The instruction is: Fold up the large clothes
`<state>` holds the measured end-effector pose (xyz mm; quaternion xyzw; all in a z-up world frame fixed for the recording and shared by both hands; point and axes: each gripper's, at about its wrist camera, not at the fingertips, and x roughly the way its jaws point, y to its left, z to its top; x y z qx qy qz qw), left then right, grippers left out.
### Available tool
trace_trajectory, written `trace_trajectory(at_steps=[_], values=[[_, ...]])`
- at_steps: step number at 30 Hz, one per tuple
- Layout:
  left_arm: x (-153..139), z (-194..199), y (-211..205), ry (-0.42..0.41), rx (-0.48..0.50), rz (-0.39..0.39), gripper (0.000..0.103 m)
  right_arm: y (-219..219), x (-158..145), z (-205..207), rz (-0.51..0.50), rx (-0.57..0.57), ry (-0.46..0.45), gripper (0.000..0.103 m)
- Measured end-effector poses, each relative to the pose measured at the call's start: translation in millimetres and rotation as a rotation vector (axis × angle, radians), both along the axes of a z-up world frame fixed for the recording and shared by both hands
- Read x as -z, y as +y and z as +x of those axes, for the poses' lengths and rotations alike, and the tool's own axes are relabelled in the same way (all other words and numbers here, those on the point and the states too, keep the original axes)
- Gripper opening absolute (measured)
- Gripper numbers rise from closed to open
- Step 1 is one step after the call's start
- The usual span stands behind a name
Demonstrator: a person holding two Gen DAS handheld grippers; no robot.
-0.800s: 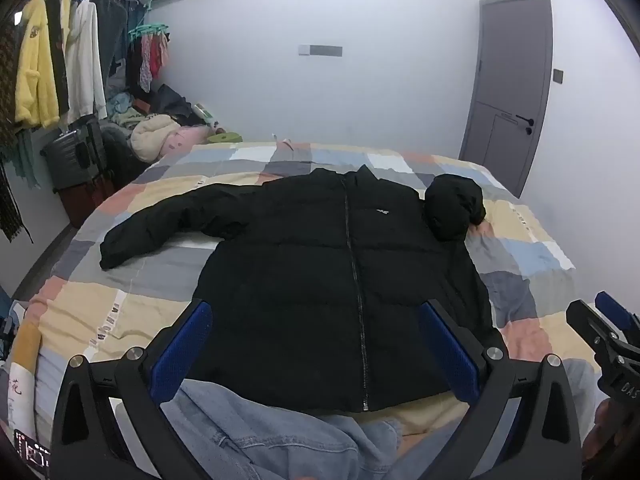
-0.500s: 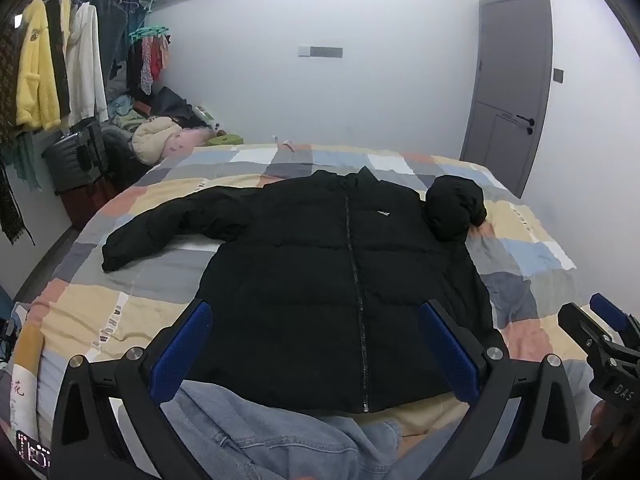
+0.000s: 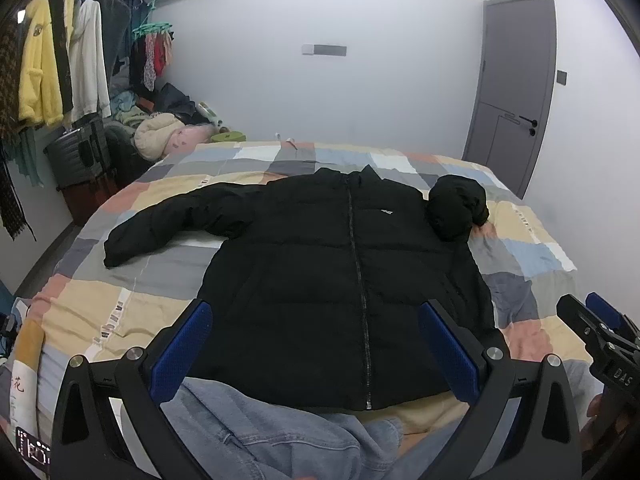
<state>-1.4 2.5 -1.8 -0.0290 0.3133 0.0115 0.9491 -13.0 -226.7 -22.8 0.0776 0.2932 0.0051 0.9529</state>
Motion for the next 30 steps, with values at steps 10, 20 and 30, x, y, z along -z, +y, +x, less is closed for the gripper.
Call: trace_trajectory(at_steps=[10,20,30], values=[[1.1,0.6,1.5,0.000,-0.004,0.004,0.103,-7.8,1.1,4.7,0.014,0.013,0.019,0.103],[2.5,4.6,9.4,0.016,-0.021,0.003,0.103,-7.6,-0.7,5.4,-0.008,0.021,0.026,0.103],[-0.1,8.2,8.7,0.023,-0.013,0.002,0.103,-6.9,-2.3,6.5,-0.009,0.021,0.027,0.103]])
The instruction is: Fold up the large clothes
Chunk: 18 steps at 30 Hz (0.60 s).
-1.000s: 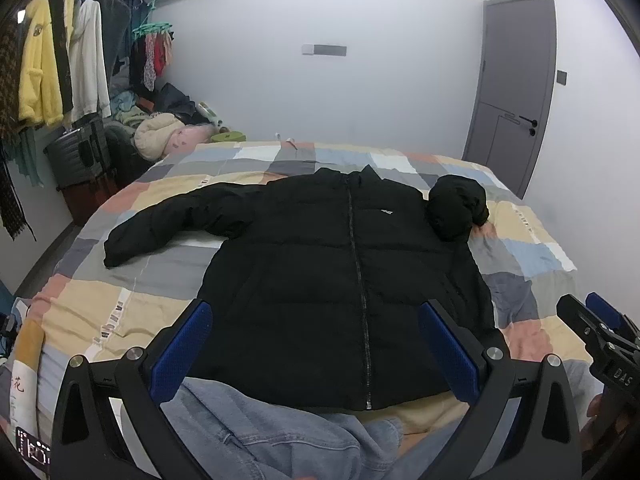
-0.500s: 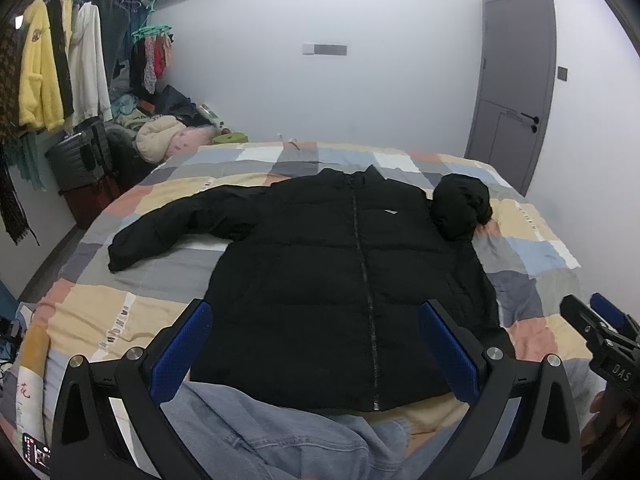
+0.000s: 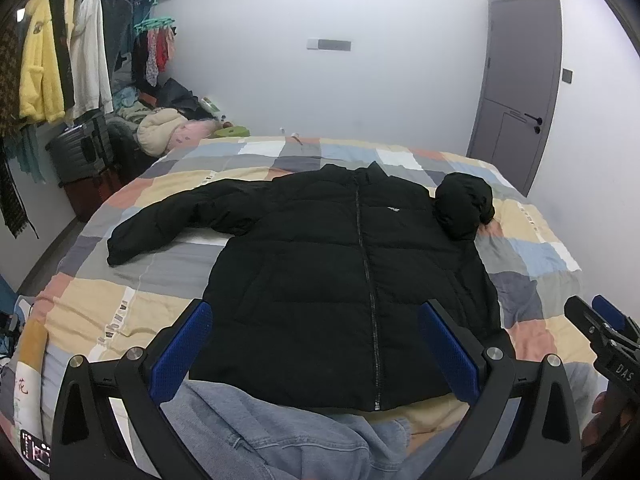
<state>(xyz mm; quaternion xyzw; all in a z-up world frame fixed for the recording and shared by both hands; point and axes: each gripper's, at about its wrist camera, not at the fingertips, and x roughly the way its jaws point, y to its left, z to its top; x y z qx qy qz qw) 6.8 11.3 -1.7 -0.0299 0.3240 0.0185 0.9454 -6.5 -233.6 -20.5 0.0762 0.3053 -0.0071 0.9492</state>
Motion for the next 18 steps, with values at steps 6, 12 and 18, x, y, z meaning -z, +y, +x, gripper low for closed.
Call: trace_trajectory(at_steps=[6,12,18], values=[[-1.2,4.8,-1.5,0.008,0.010,0.013,0.103,-2.1,1.7,1.4,0.014,0.004,0.015,0.103],[-2.5,5.1,-4.1,0.006,0.018,0.009,0.103,-3.9,-0.4,2.0,0.014,0.006,0.021,0.103],[-2.8,3.0,-4.0,0.006,0.024,0.006,0.103,-5.3,-2.2,0.1,0.001,0.002,0.019,0.103]])
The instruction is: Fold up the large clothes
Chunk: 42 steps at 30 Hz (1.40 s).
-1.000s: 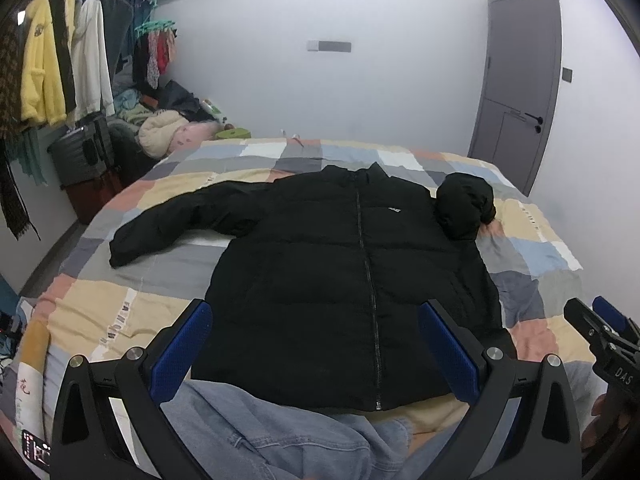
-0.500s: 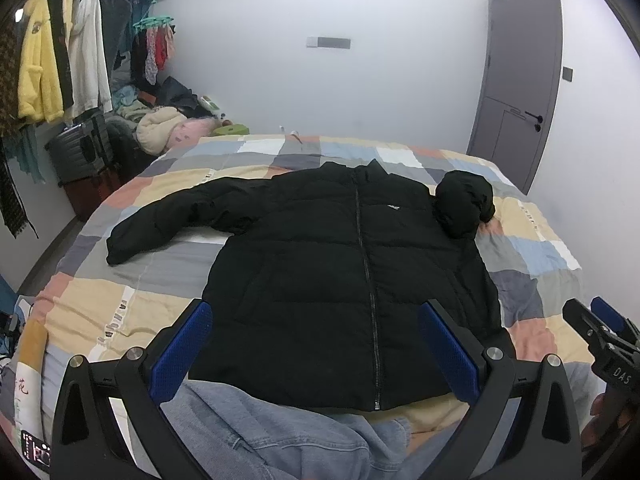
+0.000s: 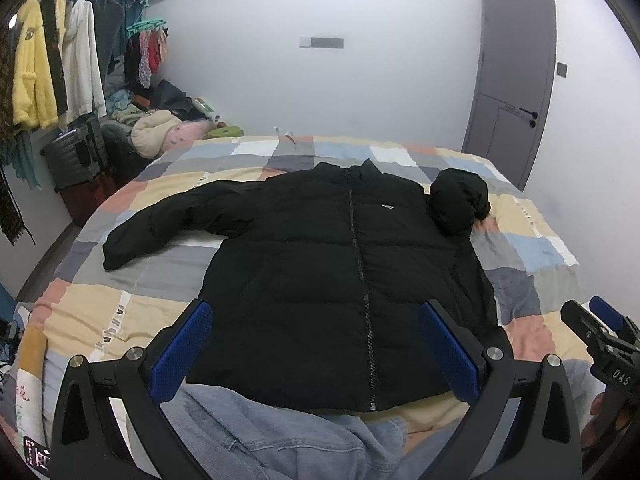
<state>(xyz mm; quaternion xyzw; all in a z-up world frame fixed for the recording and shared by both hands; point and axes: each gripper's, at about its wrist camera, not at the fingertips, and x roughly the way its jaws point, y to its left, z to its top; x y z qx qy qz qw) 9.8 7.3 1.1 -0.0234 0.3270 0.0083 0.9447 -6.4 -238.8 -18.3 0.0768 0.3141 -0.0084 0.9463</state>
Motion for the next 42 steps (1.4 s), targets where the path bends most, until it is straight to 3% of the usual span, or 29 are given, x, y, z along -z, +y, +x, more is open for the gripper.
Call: trace_trajectory(at_steps=[24,31,42], values=[[8,6,-4,0.036,0.002,-0.012,0.103,1,4,0,0.023,-0.006,0.008,0.103],[14,15,-3,0.040,0.012,-0.052,0.103,0,9,5,0.030,-0.010,0.014,0.103],[24,47,-10,0.028,0.060,-0.031,0.103,-9,16,27,0.032,-0.022,0.011,0.103]])
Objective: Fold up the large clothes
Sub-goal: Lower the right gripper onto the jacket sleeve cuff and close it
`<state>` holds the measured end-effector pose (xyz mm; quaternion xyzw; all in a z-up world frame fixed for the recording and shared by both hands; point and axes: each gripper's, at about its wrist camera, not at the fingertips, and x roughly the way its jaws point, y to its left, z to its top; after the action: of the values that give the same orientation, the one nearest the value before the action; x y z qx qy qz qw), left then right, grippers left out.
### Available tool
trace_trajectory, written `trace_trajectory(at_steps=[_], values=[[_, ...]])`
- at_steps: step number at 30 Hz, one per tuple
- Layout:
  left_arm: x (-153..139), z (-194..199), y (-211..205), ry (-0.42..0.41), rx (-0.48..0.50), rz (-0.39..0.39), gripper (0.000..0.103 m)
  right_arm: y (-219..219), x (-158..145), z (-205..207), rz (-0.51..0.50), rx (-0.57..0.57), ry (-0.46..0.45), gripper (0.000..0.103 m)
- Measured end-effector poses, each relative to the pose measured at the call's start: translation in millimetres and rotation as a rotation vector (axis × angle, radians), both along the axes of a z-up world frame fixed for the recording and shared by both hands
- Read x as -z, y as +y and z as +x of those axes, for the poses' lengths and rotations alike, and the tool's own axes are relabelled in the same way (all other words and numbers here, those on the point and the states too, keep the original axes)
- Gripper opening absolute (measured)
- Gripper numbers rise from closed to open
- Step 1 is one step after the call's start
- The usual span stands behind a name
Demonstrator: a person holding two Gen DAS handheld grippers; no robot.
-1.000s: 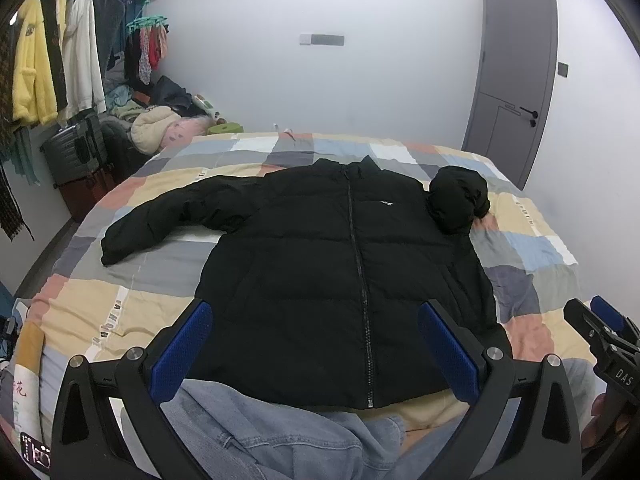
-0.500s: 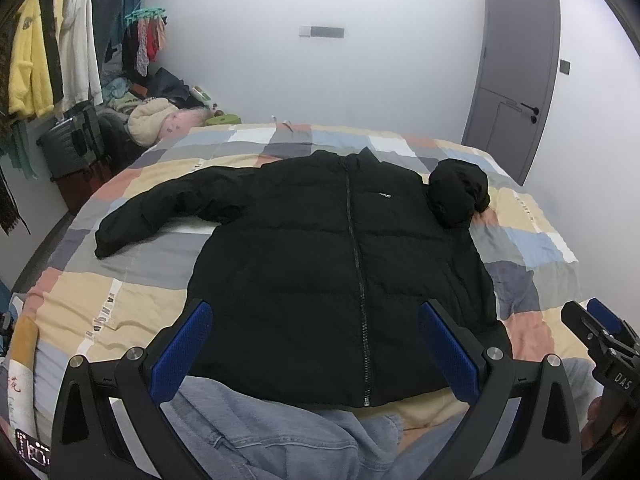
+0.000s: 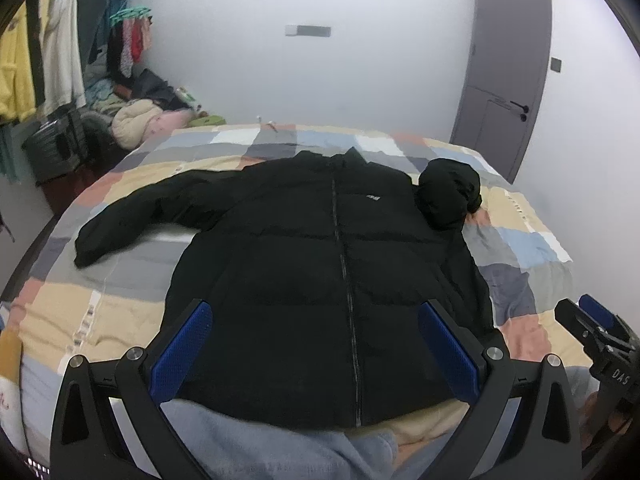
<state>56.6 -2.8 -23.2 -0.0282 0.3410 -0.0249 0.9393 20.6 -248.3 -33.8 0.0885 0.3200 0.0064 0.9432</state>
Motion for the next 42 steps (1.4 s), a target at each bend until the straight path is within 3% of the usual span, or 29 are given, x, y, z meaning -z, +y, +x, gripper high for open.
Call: trace_trajectory(at_steps=[9,13,23,31,36,42], values=[[19,81,6,-0.056,0.050,-0.035,0.103,-28,-1,38,-0.028,0.026,-0.052,0.103],[47,121,18,-0.050,0.064,-0.118,0.103,-53,-1,58,-0.038,0.051,-0.088,0.103],[96,156,47,-0.003,0.008,-0.204,0.103,-147,16,137,0.044,0.143,-0.116,0.103],[109,159,48,-0.016,0.007,-0.252,0.103,-224,58,231,0.200,0.188,-0.075,0.103],[118,169,35,-0.012,0.023,-0.232,0.103,-274,96,291,0.346,0.256,-0.046,0.100],[130,184,21,-0.028,0.020,-0.211,0.103,-334,156,343,0.546,0.381,-0.005,0.083]])
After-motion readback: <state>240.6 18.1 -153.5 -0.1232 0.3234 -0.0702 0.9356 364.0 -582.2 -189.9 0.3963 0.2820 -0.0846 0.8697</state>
